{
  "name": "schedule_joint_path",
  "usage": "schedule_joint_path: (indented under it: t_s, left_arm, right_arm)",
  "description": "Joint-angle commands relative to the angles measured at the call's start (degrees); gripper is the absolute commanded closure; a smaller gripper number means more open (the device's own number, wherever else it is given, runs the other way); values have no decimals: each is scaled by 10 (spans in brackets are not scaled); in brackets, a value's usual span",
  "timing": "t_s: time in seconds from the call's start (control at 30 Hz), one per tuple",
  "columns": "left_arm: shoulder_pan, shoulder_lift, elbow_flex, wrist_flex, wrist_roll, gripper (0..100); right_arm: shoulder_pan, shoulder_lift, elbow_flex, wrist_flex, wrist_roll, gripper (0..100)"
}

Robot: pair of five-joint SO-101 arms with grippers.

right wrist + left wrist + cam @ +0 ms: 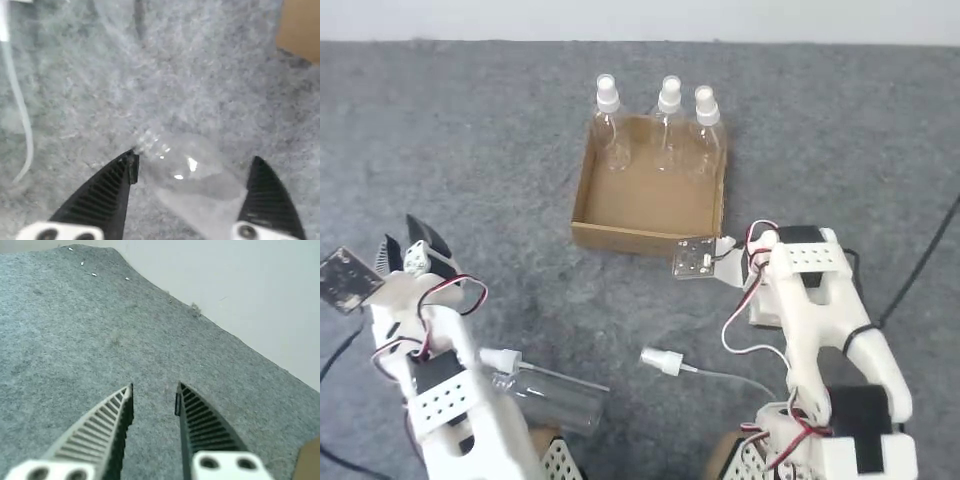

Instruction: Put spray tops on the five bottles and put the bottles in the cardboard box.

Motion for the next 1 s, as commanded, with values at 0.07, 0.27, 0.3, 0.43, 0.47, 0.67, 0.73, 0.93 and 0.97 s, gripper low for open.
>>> schedule_joint_path:
  t_s: [0.07, 0.27, 0.3, 0.43, 0.47, 0.67, 0.73, 0.93, 0.97]
  left_arm:
    - [2, -10, -25, -18, -4, 866]
    - [2, -10, -25, -17, -4, 866]
    - [2, -10, -25, -17, -4, 866]
    - [2, -10, -25, -17, -4, 866]
    - [2, -10, -25, -17, -4, 866]
    - [2, -10, -25, -16, -4, 866]
    - [2, -10, -25, -16, -4, 866]
    - [2, -10, -25, -16, -4, 866]
    - [2, -10, -25, -16, -4, 866]
  right_arm:
    - [36, -4, -37, -6, 3, 928]
    - [56, -4, -37, -5, -30, 920]
    - [58, -4, -38, -7, -49, 918]
    - [58, -4, -50, -7, -133, 918]
    - [58, -4, -56, -6, -159, 918]
    - [58, -2, -93, -3, -326, 918]
    - [58, 0, -100, -3, -367, 918]
    - [54, 2, -106, -8, -451, 918]
    - [53, 2, -106, -9, -459, 918]
